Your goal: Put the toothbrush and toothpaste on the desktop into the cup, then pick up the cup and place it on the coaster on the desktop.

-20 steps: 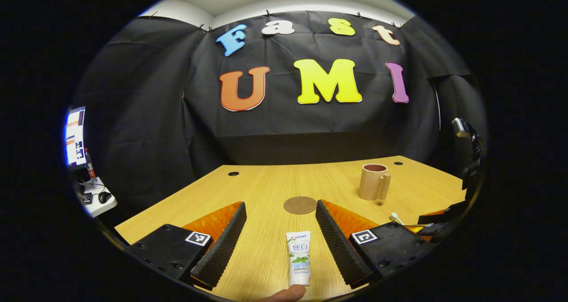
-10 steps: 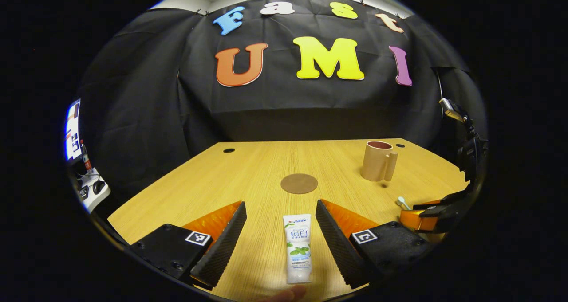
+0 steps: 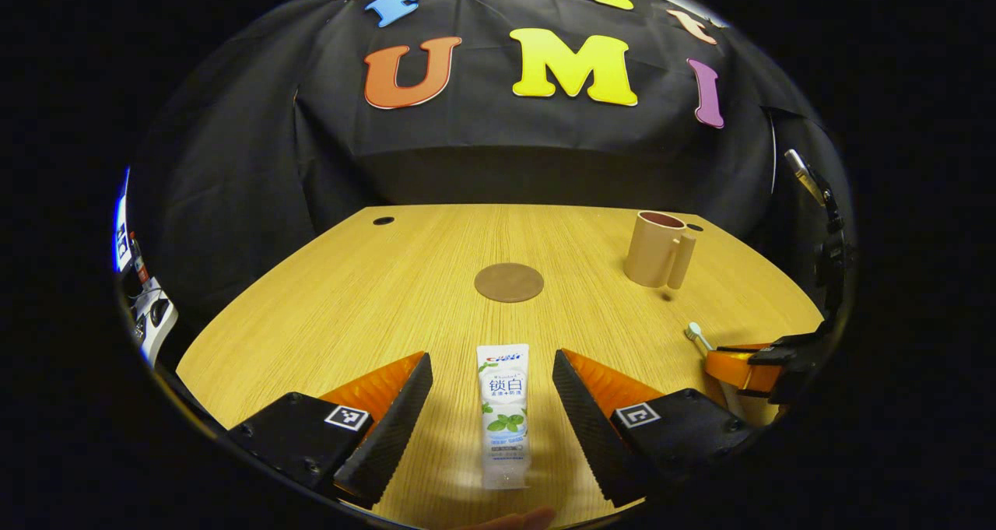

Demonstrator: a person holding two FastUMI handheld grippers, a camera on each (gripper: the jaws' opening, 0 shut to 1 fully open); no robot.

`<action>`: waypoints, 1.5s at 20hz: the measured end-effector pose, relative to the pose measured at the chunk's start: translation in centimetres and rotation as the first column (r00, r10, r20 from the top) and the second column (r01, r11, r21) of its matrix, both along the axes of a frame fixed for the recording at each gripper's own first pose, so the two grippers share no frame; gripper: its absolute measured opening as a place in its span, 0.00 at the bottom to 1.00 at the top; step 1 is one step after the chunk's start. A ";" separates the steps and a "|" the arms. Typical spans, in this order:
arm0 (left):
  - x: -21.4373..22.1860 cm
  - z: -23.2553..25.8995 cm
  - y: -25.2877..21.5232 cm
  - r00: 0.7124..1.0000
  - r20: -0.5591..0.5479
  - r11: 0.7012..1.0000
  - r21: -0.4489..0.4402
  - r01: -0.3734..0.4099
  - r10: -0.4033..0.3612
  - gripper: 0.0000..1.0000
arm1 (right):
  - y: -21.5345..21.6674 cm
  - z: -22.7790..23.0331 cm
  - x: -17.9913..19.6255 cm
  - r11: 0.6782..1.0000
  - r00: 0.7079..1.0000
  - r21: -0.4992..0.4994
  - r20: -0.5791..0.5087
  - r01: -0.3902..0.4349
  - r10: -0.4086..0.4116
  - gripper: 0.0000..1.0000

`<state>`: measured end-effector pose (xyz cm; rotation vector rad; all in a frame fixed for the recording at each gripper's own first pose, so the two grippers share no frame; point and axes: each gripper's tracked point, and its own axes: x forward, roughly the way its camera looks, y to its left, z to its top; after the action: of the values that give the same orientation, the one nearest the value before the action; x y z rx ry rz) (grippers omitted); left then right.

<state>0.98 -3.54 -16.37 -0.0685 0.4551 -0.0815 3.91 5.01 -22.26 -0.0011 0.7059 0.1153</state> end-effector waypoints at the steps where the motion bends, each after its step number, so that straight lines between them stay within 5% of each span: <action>1: -0.1 -0.3 -0.1 1.000 -0.019 1.000 -0.008 0.001 -0.001 0.99 | 0.0 0.0 0.0 1.000 1.000 0.004 -0.001 -0.001 0.001 0.03; 5: -0.1 -2.2 -1.0 0.992 -0.121 0.999 -0.018 0.031 -0.033 0.94 | 0.1 0.3 -0.1 0.999 0.999 0.040 0.026 -0.028 0.026 0.04; 12: -0.4 -4.5 -0.3 0.968 -0.249 0.994 0.085 0.062 -0.039 0.65 | 0.7 1.4 -1.3 0.992 0.993 0.088 0.085 -0.089 0.081 0.04; 19: -0.5 -4.9 -0.9 0.933 -0.340 0.990 0.038 0.136 -0.115 0.48 | 0.2 4.4 -3.1 0.987 0.981 0.106 0.168 -0.119 0.101 0.04; 30: -0.3 -2.1 -1.3 0.981 -0.183 0.997 -0.044 0.063 -0.070 0.36 | -1.3 8.6 -2.4 0.990 0.962 0.105 0.265 -0.098 0.067 0.04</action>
<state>0.64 -4.80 -18.44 -0.0983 0.6410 -0.1503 1.46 3.75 -13.63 0.0663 0.4345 0.2327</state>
